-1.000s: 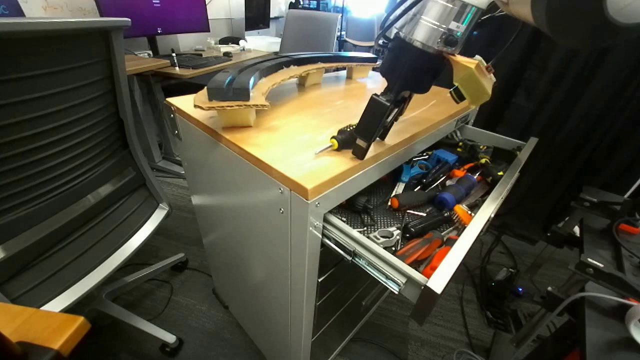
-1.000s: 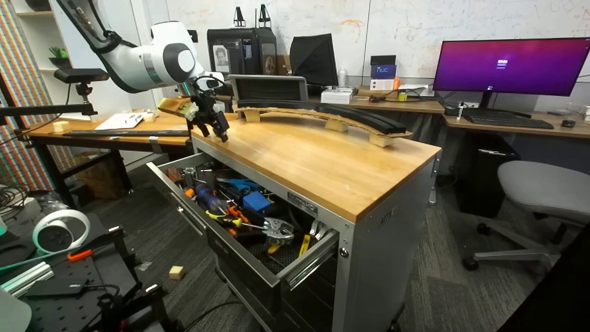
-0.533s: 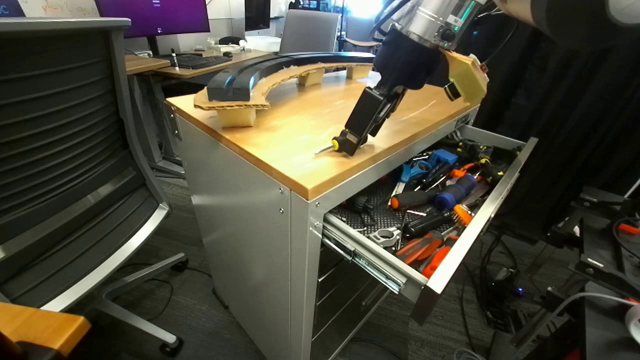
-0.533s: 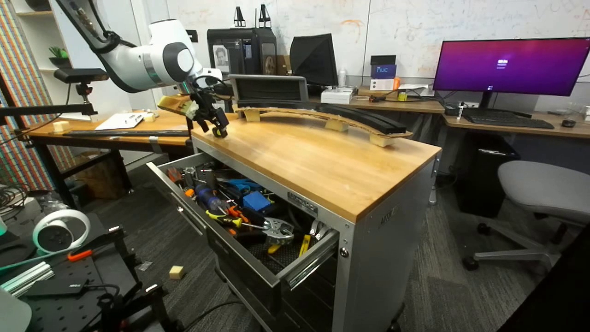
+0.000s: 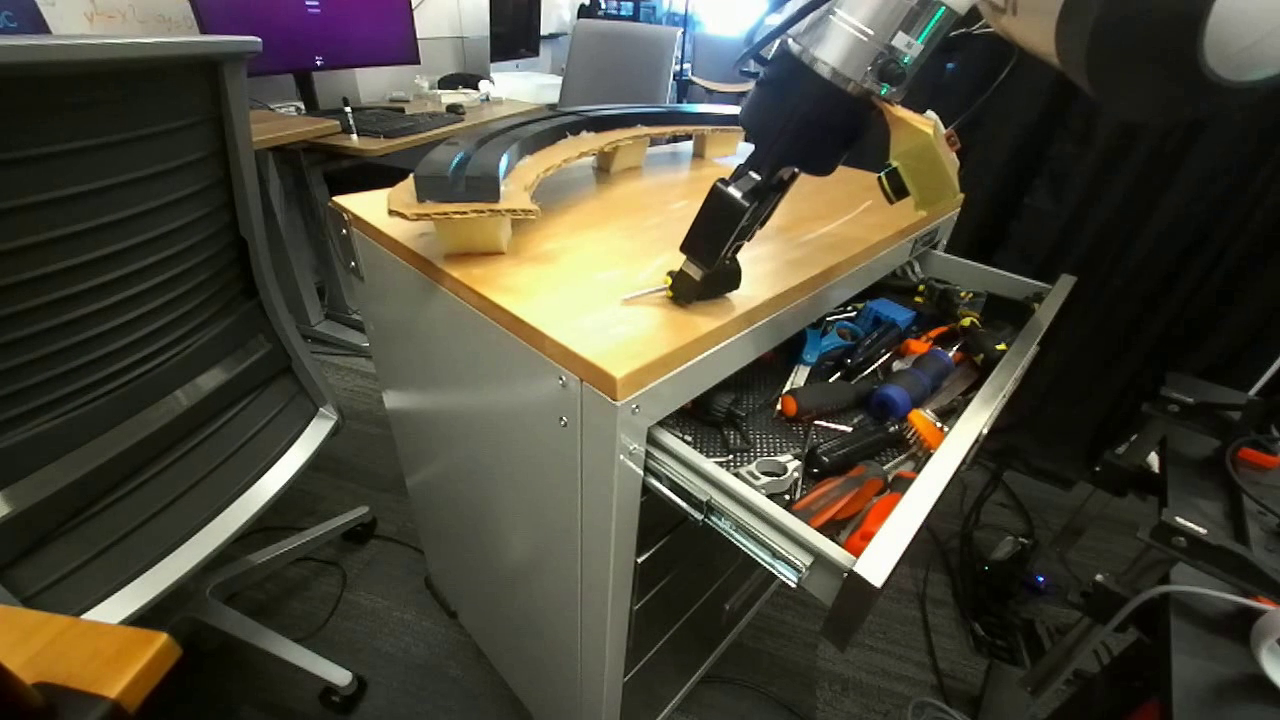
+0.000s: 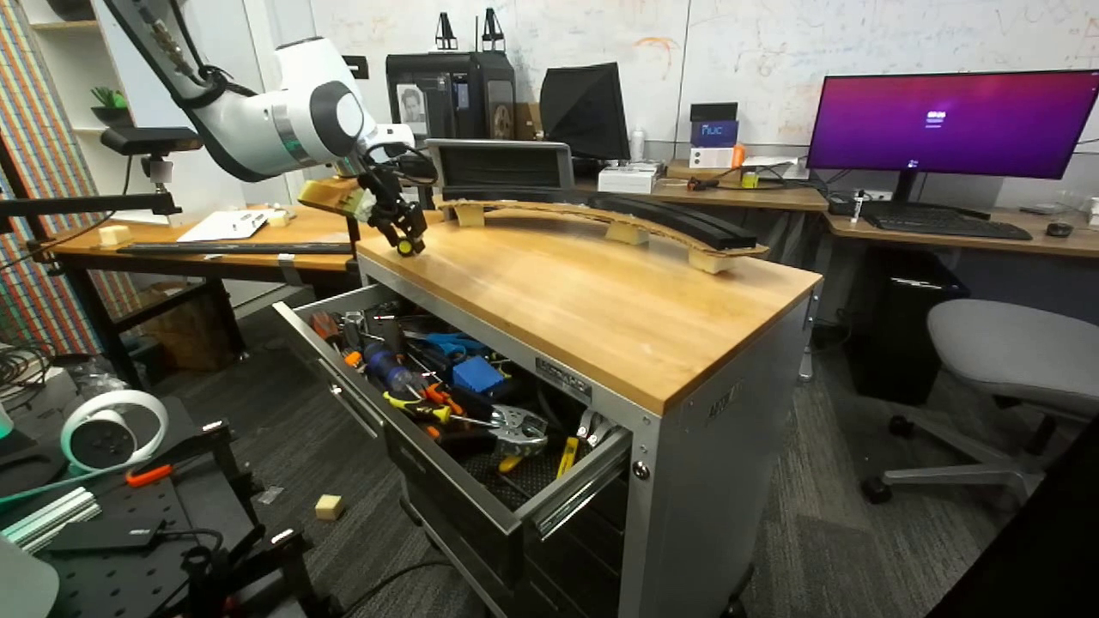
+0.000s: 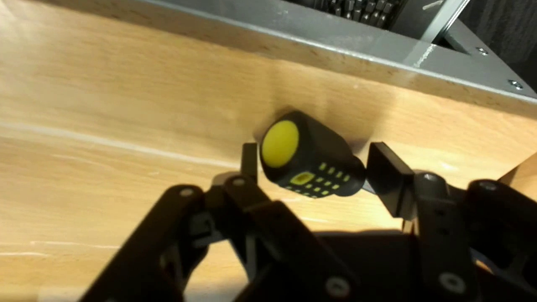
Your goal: Put the screwdriver in the open drawer and close the drawer
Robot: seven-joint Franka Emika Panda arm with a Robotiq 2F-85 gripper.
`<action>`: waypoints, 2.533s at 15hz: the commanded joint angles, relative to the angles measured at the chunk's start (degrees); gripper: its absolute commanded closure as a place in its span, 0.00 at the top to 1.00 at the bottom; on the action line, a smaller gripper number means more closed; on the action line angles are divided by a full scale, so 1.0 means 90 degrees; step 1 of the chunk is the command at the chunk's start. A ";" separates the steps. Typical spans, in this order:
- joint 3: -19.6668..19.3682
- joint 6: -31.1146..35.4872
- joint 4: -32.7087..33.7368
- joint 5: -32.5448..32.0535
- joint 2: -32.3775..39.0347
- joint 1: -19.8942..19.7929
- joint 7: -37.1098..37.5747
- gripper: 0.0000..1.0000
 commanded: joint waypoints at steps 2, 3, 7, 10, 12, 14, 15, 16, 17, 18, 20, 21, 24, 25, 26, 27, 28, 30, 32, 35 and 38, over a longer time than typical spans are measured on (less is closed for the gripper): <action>-0.0008 0.0074 0.0092 -0.0023 0.0042 0.0005 0.0007 0.35; 0.0448 -0.0289 -0.0010 0.0459 -0.0135 -0.0344 -0.0551 0.34; 0.1065 -0.2150 -0.0269 0.2034 -0.0944 -0.0877 -0.2247 0.14; 0.0975 -0.3357 -0.0227 0.2156 -0.1521 -0.1011 -0.2559 0.19; 0.0948 -0.3872 -0.0230 0.2277 -0.1817 -0.1133 -0.2763 0.19; 0.0937 -0.4103 -0.0271 0.2449 -0.2028 -0.1228 -0.2947 0.19; 0.0942 -0.4202 -0.0344 0.2574 -0.2135 -0.1253 -0.3054 0.19; 0.0937 -0.4291 -0.0383 0.2644 -0.2201 -0.1275 -0.3110 0.19; 0.0933 -0.4428 -0.0432 0.2786 -0.2264 -0.1290 -0.3222 0.49; 0.0928 -0.4524 -0.0491 0.2883 -0.2327 -0.1298 -0.3261 0.60; 0.0911 -0.4699 -0.0571 0.3042 -0.2431 -0.1315 -0.3316 0.74; 0.0904 -0.4738 -0.0608 0.3077 -0.2473 -0.1321 -0.3314 0.82; 0.0870 -0.4922 -0.0676 0.3076 -0.2585 -0.1360 -0.3253 1.00; 0.0841 -0.5181 -0.0702 0.2860 -0.2653 -0.1418 -0.3050 1.00; 0.0819 -0.5424 -0.0731 0.2791 -0.2706 -0.1463 -0.2962 1.00; 0.0795 -0.5908 -0.0801 0.2535 -0.2808 -0.1551 -0.2677 1.00; 0.0774 -0.6248 -0.0846 0.2381 -0.2870 -0.1618 -0.2520 1.00; 0.0720 -0.6871 -0.1116 0.2123 -0.3067 -0.1765 -0.2193 1.00; 0.0694 -0.7022 -0.1522 0.1923 -0.3242 -0.1870 -0.1942 1.00; 0.0713 -0.6448 -0.2368 0.1722 -0.3428 -0.1938 -0.1651 1.00; 0.0737 -0.5736 -0.3064 0.1752 -0.3422 -0.1936 -0.1364 1.00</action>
